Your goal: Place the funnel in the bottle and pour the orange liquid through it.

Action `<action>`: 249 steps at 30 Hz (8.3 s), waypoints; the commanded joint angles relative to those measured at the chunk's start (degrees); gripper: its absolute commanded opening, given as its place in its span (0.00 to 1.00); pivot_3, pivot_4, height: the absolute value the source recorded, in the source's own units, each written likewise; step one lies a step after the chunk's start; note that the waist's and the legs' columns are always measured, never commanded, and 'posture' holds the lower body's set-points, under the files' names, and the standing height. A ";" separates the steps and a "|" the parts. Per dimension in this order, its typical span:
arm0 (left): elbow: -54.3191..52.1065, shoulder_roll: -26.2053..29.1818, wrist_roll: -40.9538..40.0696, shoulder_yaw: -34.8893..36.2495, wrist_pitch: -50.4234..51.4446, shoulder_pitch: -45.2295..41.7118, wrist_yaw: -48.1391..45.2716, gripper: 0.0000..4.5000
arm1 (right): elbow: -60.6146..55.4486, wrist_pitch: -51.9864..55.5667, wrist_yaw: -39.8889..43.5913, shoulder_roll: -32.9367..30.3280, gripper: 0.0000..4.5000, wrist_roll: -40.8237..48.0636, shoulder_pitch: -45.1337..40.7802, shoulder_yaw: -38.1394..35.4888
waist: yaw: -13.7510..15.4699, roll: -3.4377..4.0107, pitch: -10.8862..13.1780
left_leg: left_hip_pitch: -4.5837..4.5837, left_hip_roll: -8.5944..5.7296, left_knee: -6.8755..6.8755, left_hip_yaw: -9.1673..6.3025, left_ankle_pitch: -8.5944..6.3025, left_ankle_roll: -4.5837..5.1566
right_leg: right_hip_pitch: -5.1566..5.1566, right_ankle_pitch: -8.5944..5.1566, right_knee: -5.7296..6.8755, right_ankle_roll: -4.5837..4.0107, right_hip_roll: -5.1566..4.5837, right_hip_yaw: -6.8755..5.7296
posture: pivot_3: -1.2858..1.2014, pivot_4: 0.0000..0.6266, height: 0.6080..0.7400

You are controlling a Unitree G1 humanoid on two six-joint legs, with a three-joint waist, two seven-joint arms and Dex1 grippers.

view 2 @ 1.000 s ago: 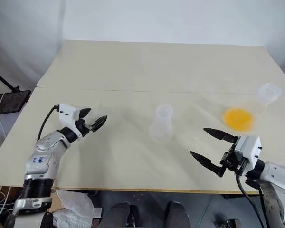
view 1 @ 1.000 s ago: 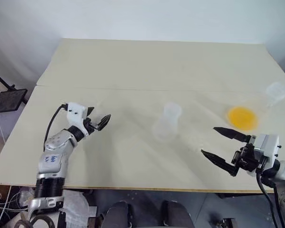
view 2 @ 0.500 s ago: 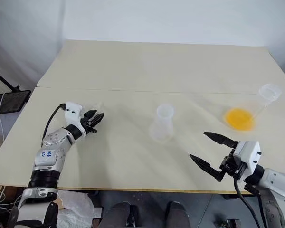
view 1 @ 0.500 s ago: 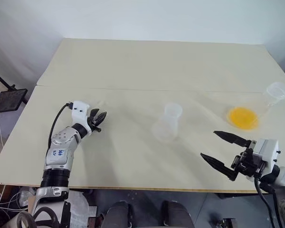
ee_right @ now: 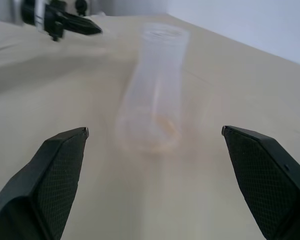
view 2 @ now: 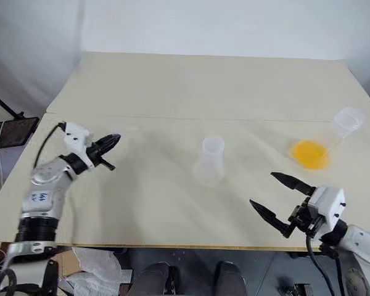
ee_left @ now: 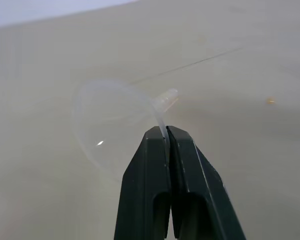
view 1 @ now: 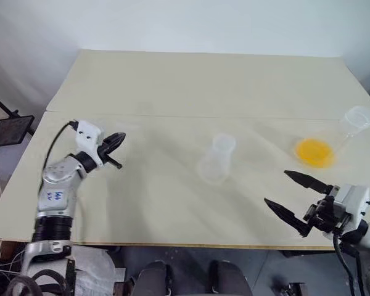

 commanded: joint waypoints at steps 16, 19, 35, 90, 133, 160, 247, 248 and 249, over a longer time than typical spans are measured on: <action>15.55 -2.29 5.67 -21.54 -17.92 -45.09 -43.28 0.01 | -5.73 -6.90 -7.71 11.76 1.00 1.15 11.83 -9.60 | -0.52 -0.01 0.00 | -0.03 -0.12 -0.24 0.59 0.00 -0.03 | -0.03 -0.02 -0.52 0.01 0.30 0.02 | 0.52 0.24 1.00; 17.66 -3.90 7.76 -22.91 -21.82 -46.88 -44.03 0.01 | -6.43 -7.04 -8.30 12.30 1.00 0.82 12.44 -8.77 | -0.65 -0.01 0.01 | 0.00 -0.09 -0.27 0.51 0.00 -0.03 | -0.09 -0.02 -0.48 0.01 0.30 0.10 | 0.52 0.24 1.00; 23.62 -10.22 14.22 -26.94 -32.07 -50.02 -43.78 0.01 | -8.83 -7.67 -10.34 13.95 1.00 -0.22 14.77 -6.99 | 0.02 -0.08 0.05 | -0.09 -0.09 -0.16 0.45 -0.04 0.06 | -0.11 -0.02 -0.50 0.01 0.27 0.13 | 0.52 0.24 1.00; -28.01 -4.19 -17.53 0.38 13.97 11.58 -16.64 0.99 | 11.03 23.06 -44.23 -1.29 1.00 -2.86 -25.91 -6.83 | -1.52 0.22 -0.06 | 0.12 0.12 -0.05 0.20 -0.16 -0.01 | -0.05 -0.12 0.08 -0.19 0.01 0.18 | 0.52 0.24 1.00; -32.67 -4.14 -20.09 -3.36 15.03 11.43 -15.36 0.99 | 8.28 38.17 -52.14 4.39 1.00 -7.15 -31.31 -8.37 | -1.57 0.19 -0.07 | 0.09 0.20 -0.18 0.26 -0.15 -0.03 | 0.00 -0.11 -0.25 -0.17 0.10 0.10 | 0.52 0.24 1.00; -32.27 -5.55 -19.35 -4.21 13.08 11.05 -14.35 0.99 | 16.71 29.35 -45.72 9.14 1.00 -4.32 -36.84 -8.37 | -1.65 0.14 -0.10 | 0.11 0.23 -0.27 0.29 -0.15 -0.03 | 0.01 -0.11 -0.32 -0.16 0.12 0.10 | 0.52 0.24 1.00; -33.87 -5.63 -20.88 -4.40 13.75 12.35 -12.65 1.00 | 38.28 1.20 -38.98 6.58 0.59 -13.06 -45.78 -3.81 | -1.69 0.73 0.25 | 0.11 0.19 -0.65 0.43 -0.06 -0.10 | -0.09 -0.09 -0.60 -0.13 0.12 0.09 | 0.52 0.24 1.00; -33.86 -5.64 -20.93 -4.35 13.81 12.33 -12.61 1.00 | 37.09 1.31 -39.76 6.77 0.59 -13.49 -45.95 -3.49 | -1.71 0.75 0.26 | 0.11 0.19 -0.64 0.43 -0.06 -0.10 | -0.09 -0.09 -0.60 -0.13 0.12 0.09 | 0.52 0.24 1.00; -33.88 -5.64 -21.00 -4.30 13.88 12.31 -12.58 1.00 | 36.01 1.26 -40.68 6.75 0.59 -14.42 -45.97 -2.97 | -1.71 0.78 0.28 | 0.11 0.19 -0.65 0.43 -0.06 -0.10 | -0.09 -0.09 -0.60 -0.13 0.12 0.09 | 0.52 0.24 1.00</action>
